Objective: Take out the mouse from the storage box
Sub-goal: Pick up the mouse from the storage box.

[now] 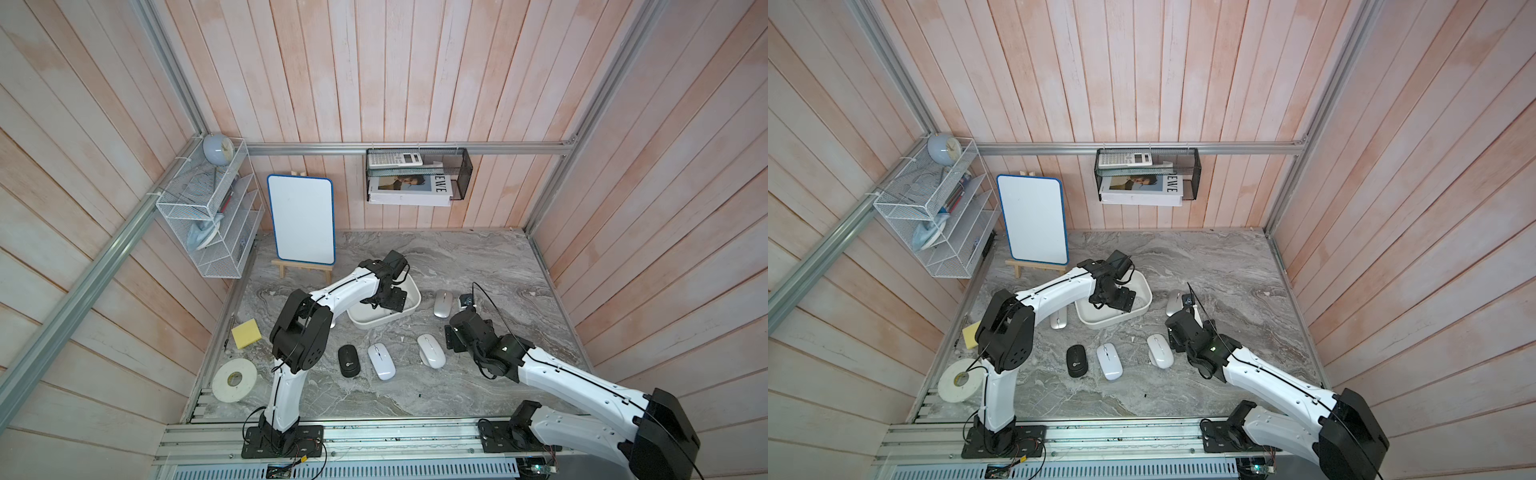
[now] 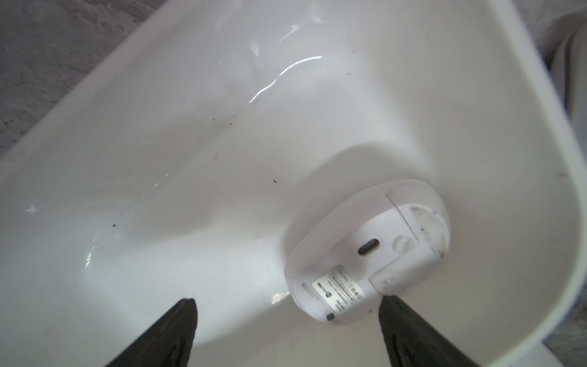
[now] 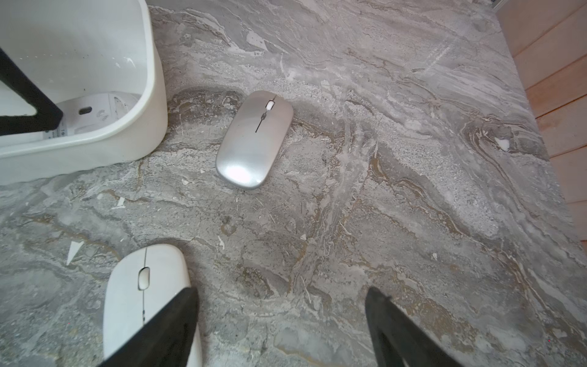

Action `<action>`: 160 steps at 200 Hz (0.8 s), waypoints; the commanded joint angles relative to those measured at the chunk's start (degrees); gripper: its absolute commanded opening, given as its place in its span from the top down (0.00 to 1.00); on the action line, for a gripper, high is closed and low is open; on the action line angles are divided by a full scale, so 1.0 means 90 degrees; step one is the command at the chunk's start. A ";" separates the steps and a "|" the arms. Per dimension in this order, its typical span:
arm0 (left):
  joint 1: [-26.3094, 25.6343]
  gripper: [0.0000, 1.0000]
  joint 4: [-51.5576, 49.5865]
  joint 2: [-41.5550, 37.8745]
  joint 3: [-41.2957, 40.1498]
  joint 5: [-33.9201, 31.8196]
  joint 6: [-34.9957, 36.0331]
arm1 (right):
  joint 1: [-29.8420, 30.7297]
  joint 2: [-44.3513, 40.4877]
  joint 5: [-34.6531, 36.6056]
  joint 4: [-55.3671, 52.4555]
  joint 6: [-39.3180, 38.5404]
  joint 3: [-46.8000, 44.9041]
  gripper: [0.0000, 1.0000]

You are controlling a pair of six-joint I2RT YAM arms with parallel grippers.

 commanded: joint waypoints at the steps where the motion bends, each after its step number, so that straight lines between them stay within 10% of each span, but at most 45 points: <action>1: -0.0039 0.05 -0.0175 0.0249 0.0223 -0.0060 0.0132 | -0.0031 0.0083 -0.0010 0.0044 -0.0075 -0.0023 0.14; 160: 0.0033 0.10 0.0510 -0.0315 -0.0075 -0.0173 0.0556 | -0.0031 0.0308 0.0000 0.0051 -0.0062 0.0065 0.14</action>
